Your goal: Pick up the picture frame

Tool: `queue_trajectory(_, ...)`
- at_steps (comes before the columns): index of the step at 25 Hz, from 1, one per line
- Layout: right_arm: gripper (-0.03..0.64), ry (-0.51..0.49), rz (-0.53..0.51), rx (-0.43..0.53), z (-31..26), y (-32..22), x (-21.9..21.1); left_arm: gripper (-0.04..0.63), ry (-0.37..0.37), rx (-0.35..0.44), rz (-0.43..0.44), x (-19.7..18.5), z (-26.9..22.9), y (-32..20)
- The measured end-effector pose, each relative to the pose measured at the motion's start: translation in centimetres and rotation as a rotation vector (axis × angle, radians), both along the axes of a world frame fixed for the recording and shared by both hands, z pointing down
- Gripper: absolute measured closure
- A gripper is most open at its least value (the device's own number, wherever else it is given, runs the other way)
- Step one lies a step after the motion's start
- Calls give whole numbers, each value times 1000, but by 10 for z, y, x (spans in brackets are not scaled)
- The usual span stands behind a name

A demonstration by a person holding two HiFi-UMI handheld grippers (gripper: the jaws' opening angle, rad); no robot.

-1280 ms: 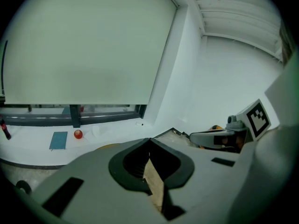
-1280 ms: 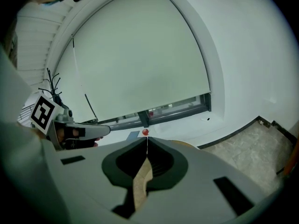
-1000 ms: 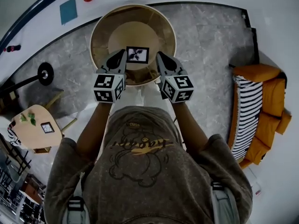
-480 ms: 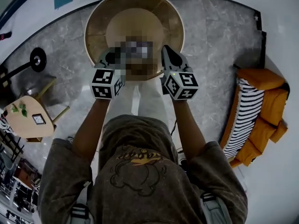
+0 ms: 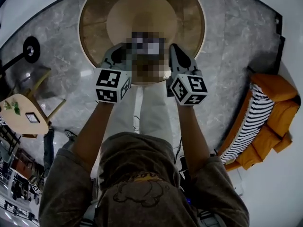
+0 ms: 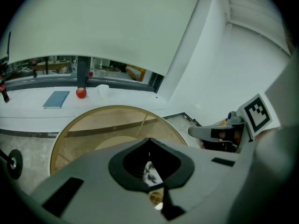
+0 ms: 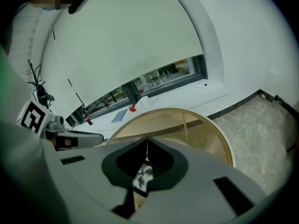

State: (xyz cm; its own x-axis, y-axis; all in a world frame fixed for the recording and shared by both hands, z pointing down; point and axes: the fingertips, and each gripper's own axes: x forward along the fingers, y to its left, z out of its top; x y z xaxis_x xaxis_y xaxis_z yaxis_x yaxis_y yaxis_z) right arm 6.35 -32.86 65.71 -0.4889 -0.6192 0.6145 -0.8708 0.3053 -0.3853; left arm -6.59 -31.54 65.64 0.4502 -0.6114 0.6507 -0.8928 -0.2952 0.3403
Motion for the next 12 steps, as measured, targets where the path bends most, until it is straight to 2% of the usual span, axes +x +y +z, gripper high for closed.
queue_trajectory(6,597,-14,21,-23,41,6,-7,578,5,-10,-4,-1,46,2)
queue_trajectory(12,597,-14,17,-11,53,17,-10,577,9,2,-11,-3,62,1)
